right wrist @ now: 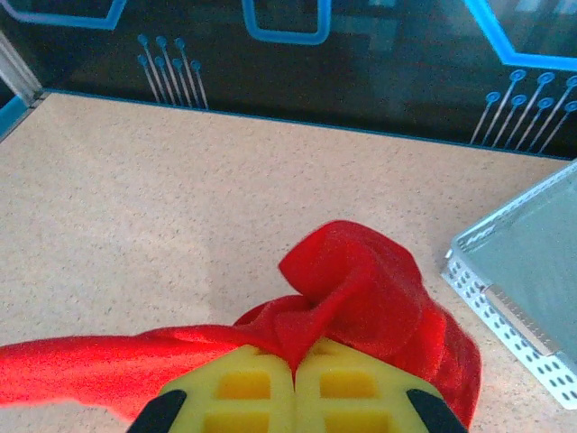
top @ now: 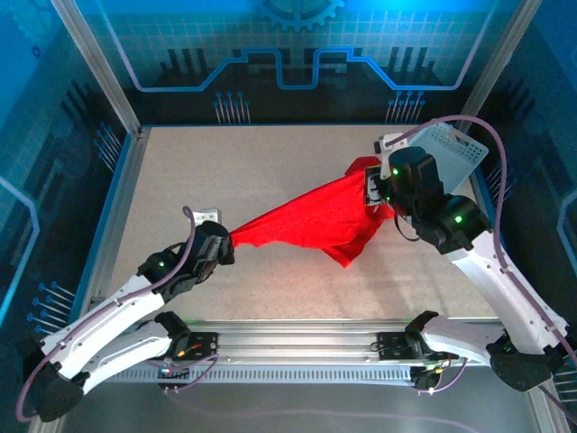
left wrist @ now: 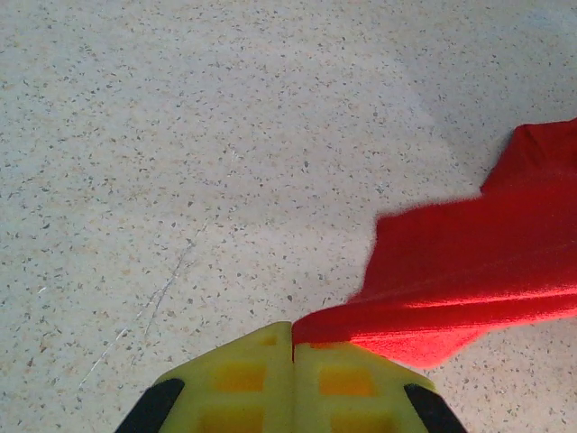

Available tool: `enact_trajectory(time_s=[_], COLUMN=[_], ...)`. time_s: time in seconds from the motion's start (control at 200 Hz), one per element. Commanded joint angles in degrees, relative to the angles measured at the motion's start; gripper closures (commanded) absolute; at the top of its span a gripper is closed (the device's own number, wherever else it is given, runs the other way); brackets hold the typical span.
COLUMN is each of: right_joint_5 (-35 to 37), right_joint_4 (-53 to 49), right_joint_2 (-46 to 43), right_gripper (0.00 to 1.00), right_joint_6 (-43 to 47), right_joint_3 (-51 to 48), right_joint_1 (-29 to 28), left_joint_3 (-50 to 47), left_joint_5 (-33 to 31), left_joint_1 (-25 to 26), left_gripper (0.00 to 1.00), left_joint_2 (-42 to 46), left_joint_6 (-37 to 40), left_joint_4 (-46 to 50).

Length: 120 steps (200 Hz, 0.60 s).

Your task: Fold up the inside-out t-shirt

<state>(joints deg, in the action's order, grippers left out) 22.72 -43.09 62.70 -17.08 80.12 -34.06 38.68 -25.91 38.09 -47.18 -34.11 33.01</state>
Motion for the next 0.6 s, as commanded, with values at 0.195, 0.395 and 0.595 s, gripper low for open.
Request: enact_trajectory(time_s=[0.195,0.395,0.595], right_joint_5=[-7.11,-5.60,-4.69], right_joint_4=[2.32,3.22,0.54], right_joint_2=[2.16,15.69,31.34], right_gripper=[1.00,0.98,0.42], right_joint_6=[-4.38,-5.62,-2.87], right_joint_3=[-2.50,-4.67,2.31], right_joint_1=[-1.54,-1.54,-0.61], left_joint_3=[0.47,1.66,0.70], left_joint_5=[3.08,-1.30,2.27], left_joint_1=[0.10,-1.58,-6.10], left_gripper=[0.94,1.00,1.00], left_joint_2=[2.64,-5.54,-8.78], left_joint_6=[4.49,0.36,-1.31], left_joint_4=[-4.15,1.52,0.88])
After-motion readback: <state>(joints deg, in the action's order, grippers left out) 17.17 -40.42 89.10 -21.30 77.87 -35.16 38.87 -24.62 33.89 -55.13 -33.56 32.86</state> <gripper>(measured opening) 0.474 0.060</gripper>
